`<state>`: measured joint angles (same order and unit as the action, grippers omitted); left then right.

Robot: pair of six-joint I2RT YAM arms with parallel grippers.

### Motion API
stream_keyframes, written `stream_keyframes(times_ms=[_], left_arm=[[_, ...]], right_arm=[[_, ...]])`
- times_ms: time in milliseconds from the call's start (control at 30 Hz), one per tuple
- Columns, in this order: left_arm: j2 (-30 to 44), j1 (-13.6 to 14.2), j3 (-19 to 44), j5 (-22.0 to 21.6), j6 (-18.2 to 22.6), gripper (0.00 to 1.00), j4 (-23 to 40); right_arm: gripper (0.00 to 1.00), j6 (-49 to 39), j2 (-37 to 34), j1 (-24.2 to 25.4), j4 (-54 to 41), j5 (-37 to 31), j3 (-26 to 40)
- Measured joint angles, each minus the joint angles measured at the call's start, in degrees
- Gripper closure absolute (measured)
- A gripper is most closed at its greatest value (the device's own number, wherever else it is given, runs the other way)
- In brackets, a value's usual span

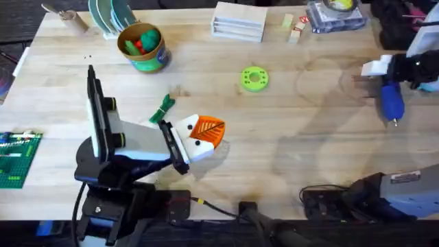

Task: Pick up the gripper from the table and insert it into the empty holder that is missing its gripper. Then pick up a screw, insert it into the mounting hole, and use the screwdriver to tighten it. Finally, clean up the table by picking up the vegetable and placing it into the bucket.

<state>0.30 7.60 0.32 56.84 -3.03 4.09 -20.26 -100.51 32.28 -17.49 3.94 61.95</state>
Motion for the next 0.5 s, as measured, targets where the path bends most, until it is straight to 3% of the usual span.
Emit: stream_keyframes(times_ms=[500], left_arm=[[0.0, 0.0, 0.0, 0.0, 0.0, 0.989, 0.0]], right_arm=[[0.092, -0.4, -2.3, 2.1, 0.4, 0.9, 0.0]])
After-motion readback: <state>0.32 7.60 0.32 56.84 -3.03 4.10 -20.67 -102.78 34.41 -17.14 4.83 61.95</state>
